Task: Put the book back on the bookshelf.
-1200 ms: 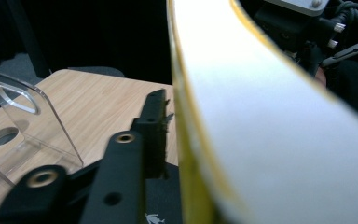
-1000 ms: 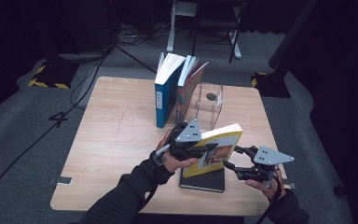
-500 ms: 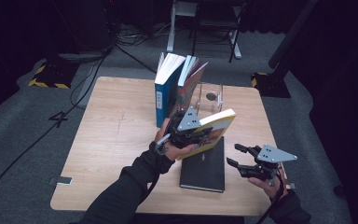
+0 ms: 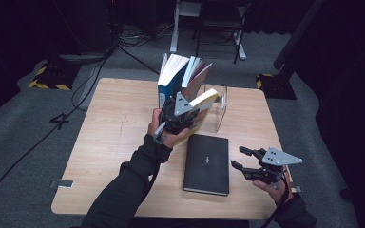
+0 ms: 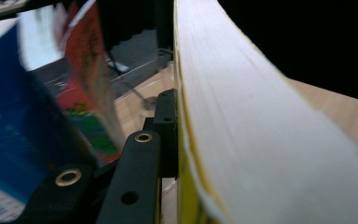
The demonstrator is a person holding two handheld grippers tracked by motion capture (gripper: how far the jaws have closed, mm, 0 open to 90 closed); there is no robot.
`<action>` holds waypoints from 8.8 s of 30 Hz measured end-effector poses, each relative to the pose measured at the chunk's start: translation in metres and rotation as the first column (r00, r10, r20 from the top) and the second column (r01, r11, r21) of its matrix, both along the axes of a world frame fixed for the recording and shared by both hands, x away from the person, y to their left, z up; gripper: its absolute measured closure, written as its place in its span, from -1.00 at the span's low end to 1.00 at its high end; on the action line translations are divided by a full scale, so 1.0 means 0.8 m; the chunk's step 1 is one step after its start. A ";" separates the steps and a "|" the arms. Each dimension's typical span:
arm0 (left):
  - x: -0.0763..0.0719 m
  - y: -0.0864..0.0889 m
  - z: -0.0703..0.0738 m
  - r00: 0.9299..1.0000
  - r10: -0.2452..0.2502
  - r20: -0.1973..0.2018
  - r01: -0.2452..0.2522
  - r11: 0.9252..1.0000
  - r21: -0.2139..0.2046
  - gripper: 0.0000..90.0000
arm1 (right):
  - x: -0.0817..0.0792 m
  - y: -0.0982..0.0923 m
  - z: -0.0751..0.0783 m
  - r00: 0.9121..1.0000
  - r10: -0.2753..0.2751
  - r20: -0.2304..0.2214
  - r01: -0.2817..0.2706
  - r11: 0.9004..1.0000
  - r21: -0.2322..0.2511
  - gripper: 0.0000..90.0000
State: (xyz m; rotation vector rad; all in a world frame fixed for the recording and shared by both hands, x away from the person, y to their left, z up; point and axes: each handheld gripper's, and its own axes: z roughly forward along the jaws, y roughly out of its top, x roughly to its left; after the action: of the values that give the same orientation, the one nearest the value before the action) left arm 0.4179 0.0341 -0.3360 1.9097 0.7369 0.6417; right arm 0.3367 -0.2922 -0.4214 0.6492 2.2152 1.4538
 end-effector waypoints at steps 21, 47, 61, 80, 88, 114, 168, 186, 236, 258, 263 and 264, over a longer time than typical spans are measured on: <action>0.056 -0.044 -0.027 0.977 0.212 -0.019 -0.212 0.977 -0.015 0.66 | 0.000 0.003 -0.003 1.000 0.002 0.003 -0.002 1.000 -0.017 -0.13; 0.097 -0.087 -0.025 0.940 0.340 -0.009 -0.340 0.939 -0.054 0.66 | 0.002 0.005 -0.006 1.000 0.014 -0.008 -0.014 1.000 -0.027 -0.13; 0.107 -0.093 -0.037 0.918 0.397 0.004 -0.393 0.908 -0.145 0.66 | 0.001 0.004 -0.007 1.000 0.021 -0.004 -0.021 0.999 -0.028 -0.14; 0.104 -0.092 -0.069 0.920 0.390 -0.014 -0.383 0.895 -0.227 0.50 | -0.003 0.008 -0.006 0.999 0.054 0.008 -0.053 0.997 -0.047 -0.14; 0.091 -0.087 -0.067 0.951 0.308 0.013 -0.302 0.938 -0.171 0.30 | -0.002 0.007 -0.008 0.999 0.050 -0.002 -0.051 0.997 -0.053 -0.15; 0.090 -0.082 -0.020 0.963 0.267 -0.035 -0.268 0.963 -0.038 0.37 | 0.001 0.011 -0.012 0.997 0.061 -0.042 -0.064 0.995 -0.076 -0.17; 0.082 -0.076 -0.008 0.978 0.208 -0.022 -0.209 0.972 -0.103 0.13 | 0.000 0.013 -0.016 0.990 0.118 -0.081 -0.127 0.984 -0.123 -0.18; 0.048 -0.023 -0.074 0.996 0.042 -0.084 -0.039 0.999 0.031 0.33 | 0.001 0.016 -0.022 0.988 0.113 -0.103 -0.127 0.981 -0.144 -0.18; -0.028 0.065 -0.150 0.963 -0.147 -0.227 0.196 0.957 0.212 -0.28 | 0.012 -0.014 -0.037 0.985 -0.009 -0.172 -0.019 0.986 -0.163 -0.35; -0.132 0.113 -0.194 0.927 -0.170 -0.334 0.240 0.954 0.181 -0.45 | 0.010 -0.015 -0.068 0.953 0.071 -0.293 -0.157 0.946 -0.282 -0.31; -0.149 0.101 -0.198 0.907 -0.239 -0.347 0.309 0.937 0.163 -0.45 | 0.007 0.001 -0.075 0.953 0.104 -0.285 -0.194 0.931 -0.308 -0.31; -0.149 0.101 -0.198 0.907 -0.239 -0.347 0.309 0.937 0.163 -0.46 | 0.007 0.001 -0.075 0.953 0.104 -0.285 -0.194 0.931 -0.308 -0.31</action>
State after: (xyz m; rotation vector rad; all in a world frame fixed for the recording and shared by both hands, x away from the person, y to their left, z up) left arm 0.2985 0.1150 -0.4947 2.3014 0.5964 0.2379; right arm 0.3420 -0.2918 -0.4810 0.5954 2.6907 1.0641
